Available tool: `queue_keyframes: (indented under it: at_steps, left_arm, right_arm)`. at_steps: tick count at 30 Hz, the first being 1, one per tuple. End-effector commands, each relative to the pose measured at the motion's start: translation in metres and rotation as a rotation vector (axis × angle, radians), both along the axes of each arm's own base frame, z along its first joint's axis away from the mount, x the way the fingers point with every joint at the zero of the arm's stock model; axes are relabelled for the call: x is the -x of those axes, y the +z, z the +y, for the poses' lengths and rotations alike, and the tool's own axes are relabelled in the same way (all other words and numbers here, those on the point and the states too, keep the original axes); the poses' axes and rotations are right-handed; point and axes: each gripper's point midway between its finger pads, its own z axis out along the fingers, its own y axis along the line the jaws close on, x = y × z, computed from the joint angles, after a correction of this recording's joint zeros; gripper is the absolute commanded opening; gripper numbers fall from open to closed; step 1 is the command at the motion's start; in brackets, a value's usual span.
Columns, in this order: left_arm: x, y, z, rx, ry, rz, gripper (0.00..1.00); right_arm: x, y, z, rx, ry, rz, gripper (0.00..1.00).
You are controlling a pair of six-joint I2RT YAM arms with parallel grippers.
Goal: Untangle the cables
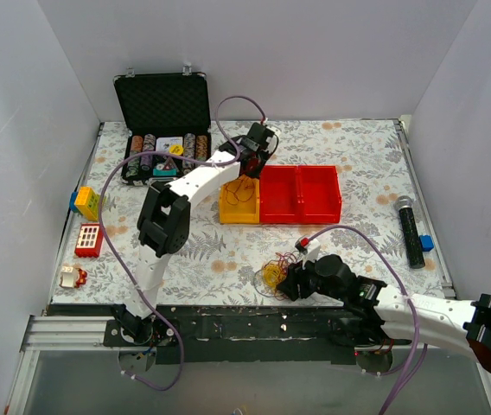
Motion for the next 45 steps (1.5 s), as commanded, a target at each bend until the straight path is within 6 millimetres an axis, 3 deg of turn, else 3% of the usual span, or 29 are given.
queue_keyframes:
  at_steps: [1, 4, 7, 9, 15, 20, 23, 28, 29, 32, 36, 38, 45]
  left_arm:
    - [0.016, -0.002, 0.002, -0.027, -0.057, 0.096, 0.13]
    - [0.023, 0.007, 0.002, 0.016, -0.09, 0.109, 0.35]
    - [0.027, 0.029, 0.002, 0.028, -0.131, 0.079, 0.67]
    - [0.025, 0.05, 0.001, 0.042, -0.142, 0.054, 0.76]
    - [0.029, 0.111, 0.004, 0.096, -0.18, -0.008, 0.82]
    - [0.052, 0.135, 0.009, 0.139, -0.235, -0.039, 0.81]
    - [0.072, 0.118, 0.001, 0.204, -0.304, -0.01, 0.78]
    - [0.112, 0.123, -0.034, 0.353, -0.474, 0.049, 0.69]
    - [0.125, 0.125, -0.039, 0.377, -0.517, 0.061, 0.69]
    - [0.175, 0.109, -0.041, 0.397, -0.67, 0.125, 0.69]
    - [0.232, 0.07, -0.031, 0.37, -0.832, 0.168, 0.69]
    - [0.246, 0.055, -0.027, 0.364, -0.878, 0.179, 0.69]
    - [0.268, 0.055, -0.047, 0.371, -1.014, 0.211, 0.7]
  right_arm:
    - [-0.006, 0.008, 0.001, -0.003, -0.025, -0.01, 0.59]
    - [-0.006, 0.008, -0.001, -0.002, -0.031, -0.008, 0.59]
    - [-0.005, 0.008, 0.0, -0.009, -0.03, -0.011, 0.6]
    - [-0.005, 0.008, 0.0, -0.007, -0.028, -0.009, 0.6]
    - [-0.003, 0.007, 0.003, -0.006, -0.011, -0.002, 0.6]
    - [-0.005, 0.009, 0.002, -0.002, -0.019, -0.01, 0.6]
    - [-0.008, 0.016, 0.003, -0.017, -0.024, -0.024, 0.6]
    - [-0.014, 0.036, 0.004, -0.01, -0.035, -0.054, 0.67]
    - [-0.016, 0.043, 0.004, -0.017, -0.04, -0.067, 0.68]
    - [-0.019, 0.058, 0.002, -0.033, -0.052, -0.101, 0.71]
    - [-0.018, 0.062, -0.001, -0.037, -0.053, -0.106, 0.74]
    - [-0.016, 0.059, -0.006, -0.011, -0.065, -0.089, 0.73]
    - [-0.024, 0.089, -0.025, -0.036, -0.145, -0.151, 0.58]
